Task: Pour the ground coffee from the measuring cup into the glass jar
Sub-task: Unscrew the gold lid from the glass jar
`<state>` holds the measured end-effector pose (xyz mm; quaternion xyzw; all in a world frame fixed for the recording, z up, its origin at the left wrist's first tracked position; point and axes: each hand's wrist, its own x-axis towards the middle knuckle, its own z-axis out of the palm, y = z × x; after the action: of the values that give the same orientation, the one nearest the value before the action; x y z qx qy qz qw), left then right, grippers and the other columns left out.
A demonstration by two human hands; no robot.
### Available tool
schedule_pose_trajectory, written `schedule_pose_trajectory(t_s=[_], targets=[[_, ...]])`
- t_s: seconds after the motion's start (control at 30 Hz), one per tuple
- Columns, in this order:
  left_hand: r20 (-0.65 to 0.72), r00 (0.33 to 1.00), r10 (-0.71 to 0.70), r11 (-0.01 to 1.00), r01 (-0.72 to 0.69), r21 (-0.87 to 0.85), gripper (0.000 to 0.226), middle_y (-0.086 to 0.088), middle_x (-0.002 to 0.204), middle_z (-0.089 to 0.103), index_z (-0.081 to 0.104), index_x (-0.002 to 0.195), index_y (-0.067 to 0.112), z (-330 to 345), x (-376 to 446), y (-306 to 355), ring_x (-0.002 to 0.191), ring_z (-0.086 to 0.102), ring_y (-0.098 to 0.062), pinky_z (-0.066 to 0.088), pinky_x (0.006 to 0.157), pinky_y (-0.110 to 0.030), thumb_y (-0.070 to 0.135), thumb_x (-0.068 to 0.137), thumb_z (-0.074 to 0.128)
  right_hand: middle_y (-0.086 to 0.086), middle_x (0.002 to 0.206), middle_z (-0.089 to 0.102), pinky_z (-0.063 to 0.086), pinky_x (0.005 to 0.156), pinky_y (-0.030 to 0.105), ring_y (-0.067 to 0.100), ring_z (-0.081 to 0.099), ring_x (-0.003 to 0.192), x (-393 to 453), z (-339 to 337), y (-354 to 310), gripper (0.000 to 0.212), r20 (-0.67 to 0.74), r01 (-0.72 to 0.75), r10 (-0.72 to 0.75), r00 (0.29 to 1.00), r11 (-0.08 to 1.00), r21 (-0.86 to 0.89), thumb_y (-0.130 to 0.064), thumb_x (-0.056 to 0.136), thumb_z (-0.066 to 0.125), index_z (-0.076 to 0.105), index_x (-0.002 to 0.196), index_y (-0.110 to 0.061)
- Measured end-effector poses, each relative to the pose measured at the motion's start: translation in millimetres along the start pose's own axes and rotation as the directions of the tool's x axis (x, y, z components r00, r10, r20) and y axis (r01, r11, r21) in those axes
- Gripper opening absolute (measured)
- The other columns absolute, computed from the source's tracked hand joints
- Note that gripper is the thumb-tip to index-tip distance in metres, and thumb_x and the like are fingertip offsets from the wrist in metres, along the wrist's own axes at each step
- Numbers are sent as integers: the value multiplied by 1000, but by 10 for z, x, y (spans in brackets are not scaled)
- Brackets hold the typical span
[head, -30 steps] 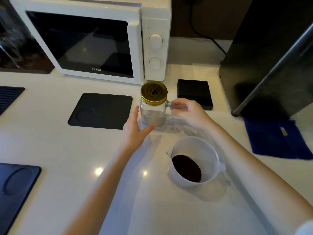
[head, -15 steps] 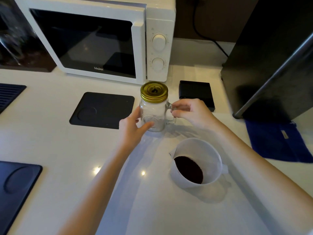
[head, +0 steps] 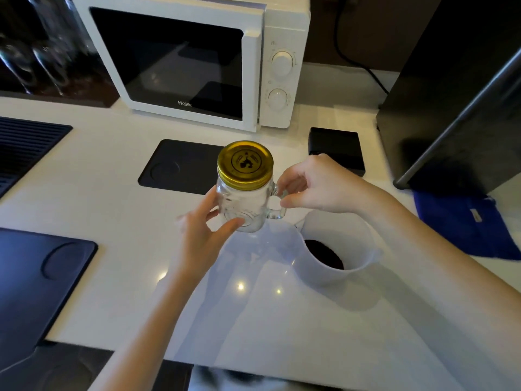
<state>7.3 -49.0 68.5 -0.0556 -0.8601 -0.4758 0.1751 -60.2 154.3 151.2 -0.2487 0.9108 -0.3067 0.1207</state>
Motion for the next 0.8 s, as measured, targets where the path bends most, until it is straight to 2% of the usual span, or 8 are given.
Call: schedule_pose_trajectory(t_s=[0.13, 0.33, 0.4, 0.43, 0.53, 0.63, 0.8], targets=[[-11, 1000, -20, 1000, 20, -12, 62, 28, 107, 54, 45, 125, 33, -17, -203, -77, 99, 60, -10, 43, 81, -12, 21, 72, 73, 9, 88, 72, 55, 76, 39, 19, 66, 80, -18, 107, -81, 18, 87, 16, -7, 996, 995, -100, -16, 77, 74, 71, 93, -7], [-58, 998, -27, 1000, 27, 5, 62, 28, 109, 56, 47, 130, 32, 23, -443, -152, 96, 64, -10, 47, 84, -24, 42, 73, 69, 9, 81, 71, 55, 71, 36, 22, 64, 75, -36, 206, -157, 14, 145, 40, -12, 989, 981, -189, -17, 77, 72, 72, 87, -8], [-65, 997, -42, 999, 42, 1, 63, 30, 109, 55, 46, 130, 33, 49, -503, -163, 97, 64, -10, 47, 83, -20, 35, 73, 73, 6, 76, 69, 53, 67, 32, 21, 63, 72, -45, 228, -175, 12, 159, 43, -7, 987, 974, -224, -17, 75, 72, 72, 84, -9], [-67, 997, -47, 999, 48, 11, 63, 28, 109, 55, 47, 129, 30, 65, -529, -172, 96, 63, -10, 45, 82, -13, 30, 72, 75, 4, 73, 67, 51, 64, 30, 20, 61, 70, -51, 237, -180, 11, 167, 44, -3, 986, 969, -243, -18, 75, 72, 72, 83, -10], [-62, 994, -88, 995, 90, 41, 62, 17, 107, 59, 51, 129, 19, 110, -583, -168, 94, 61, -8, 36, 77, 1, 21, 72, 76, -1, 67, 60, 44, 57, 25, 18, 57, 65, -73, 265, -186, 11, 170, 51, 1, 985, 952, -301, -19, 74, 73, 72, 83, -11], [-52, 991, -122, 991, 124, 43, 62, 6, 108, 64, 52, 129, 13, 142, -593, -130, 95, 60, -9, 34, 76, 3, 17, 72, 76, -1, 67, 59, 47, 59, 29, 20, 57, 66, -86, 276, -189, 12, 171, 63, -4, 985, 938, -341, -19, 74, 72, 72, 84, -11], [-45, 989, -142, 988, 144, 52, 61, 5, 106, 65, 52, 129, 12, 142, -577, -75, 93, 58, -8, 33, 74, 4, 15, 73, 76, -2, 66, 56, 50, 62, 32, 21, 57, 67, -90, 270, -180, 14, 177, 41, 23, 984, 936, -350, -18, 74, 72, 71, 85, -10]])
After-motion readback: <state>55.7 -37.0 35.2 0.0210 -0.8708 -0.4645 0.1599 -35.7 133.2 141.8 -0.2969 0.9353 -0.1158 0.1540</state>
